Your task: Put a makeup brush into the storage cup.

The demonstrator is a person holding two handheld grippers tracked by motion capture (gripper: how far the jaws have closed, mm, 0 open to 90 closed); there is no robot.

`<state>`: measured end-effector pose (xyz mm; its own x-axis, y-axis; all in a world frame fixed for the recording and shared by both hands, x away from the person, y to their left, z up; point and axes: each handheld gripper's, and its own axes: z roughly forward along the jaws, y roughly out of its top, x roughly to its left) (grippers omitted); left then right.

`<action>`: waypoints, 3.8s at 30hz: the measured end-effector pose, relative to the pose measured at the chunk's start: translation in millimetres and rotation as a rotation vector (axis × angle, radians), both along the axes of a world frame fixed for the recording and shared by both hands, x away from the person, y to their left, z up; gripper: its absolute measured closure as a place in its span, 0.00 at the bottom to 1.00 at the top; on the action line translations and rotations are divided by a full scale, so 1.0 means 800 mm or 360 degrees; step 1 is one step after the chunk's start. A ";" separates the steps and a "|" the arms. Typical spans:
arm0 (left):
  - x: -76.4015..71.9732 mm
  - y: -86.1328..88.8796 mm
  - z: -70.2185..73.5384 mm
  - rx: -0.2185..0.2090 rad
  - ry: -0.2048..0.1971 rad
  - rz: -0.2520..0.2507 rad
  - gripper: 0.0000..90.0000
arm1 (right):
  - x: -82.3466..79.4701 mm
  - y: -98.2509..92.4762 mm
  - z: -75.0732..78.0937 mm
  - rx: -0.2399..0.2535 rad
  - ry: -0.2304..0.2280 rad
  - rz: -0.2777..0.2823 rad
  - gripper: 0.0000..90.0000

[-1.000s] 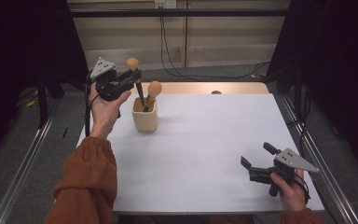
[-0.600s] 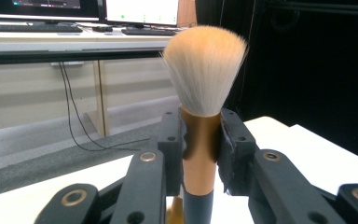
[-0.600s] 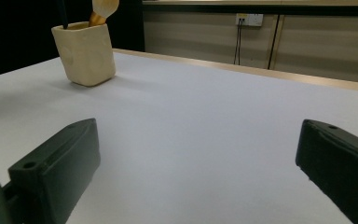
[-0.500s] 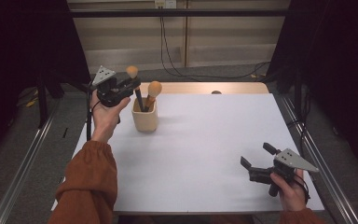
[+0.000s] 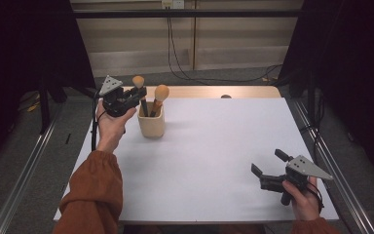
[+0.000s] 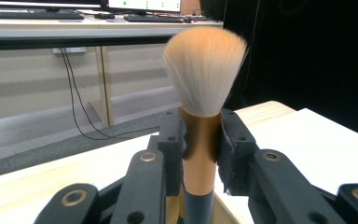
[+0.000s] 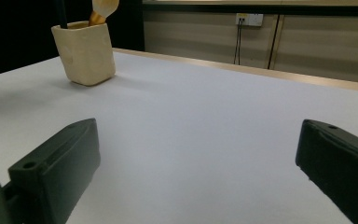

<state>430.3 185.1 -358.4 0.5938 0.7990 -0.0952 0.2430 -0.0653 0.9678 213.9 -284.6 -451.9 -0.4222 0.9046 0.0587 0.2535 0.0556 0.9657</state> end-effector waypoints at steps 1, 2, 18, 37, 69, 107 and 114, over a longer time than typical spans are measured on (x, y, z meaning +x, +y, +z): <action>0.000 0.000 -0.001 0.0000 0.0005 0.0002 0.82 | 0.000 0.000 0.000 0.0000 0.0002 -0.0001 0.00; 0.000 0.000 -0.002 0.0002 0.0008 0.0000 0.82 | 0.000 0.000 0.000 -0.0002 0.0003 -0.0001 0.00; -0.002 -0.003 -0.018 0.0015 0.0043 0.0001 0.82 | 0.000 0.001 -0.001 0.0002 0.0009 0.0005 0.00; -0.002 -0.001 -0.040 0.0022 0.0094 0.0003 0.82 | 0.000 0.000 -0.001 0.0001 0.0015 0.0004 0.00; -0.004 -0.001 -0.058 0.0070 0.0160 0.0059 0.55 | 0.001 -0.001 -0.001 0.0007 0.0009 0.0011 0.00; -0.027 0.032 -0.056 0.0060 0.0078 0.0146 0.02 | -0.001 -0.007 -0.003 0.0018 0.0018 -0.0015 0.00; -0.043 0.045 -0.052 0.0068 0.0071 0.0137 0.03 | -0.003 -0.005 -0.002 0.0013 0.0015 -0.0021 0.00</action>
<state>396.0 221.1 -400.0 0.5184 0.8509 -0.0850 0.2924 -0.0830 0.9527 211.8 -288.5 -453.3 -0.4098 0.9095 0.0700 0.2633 0.0445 0.9637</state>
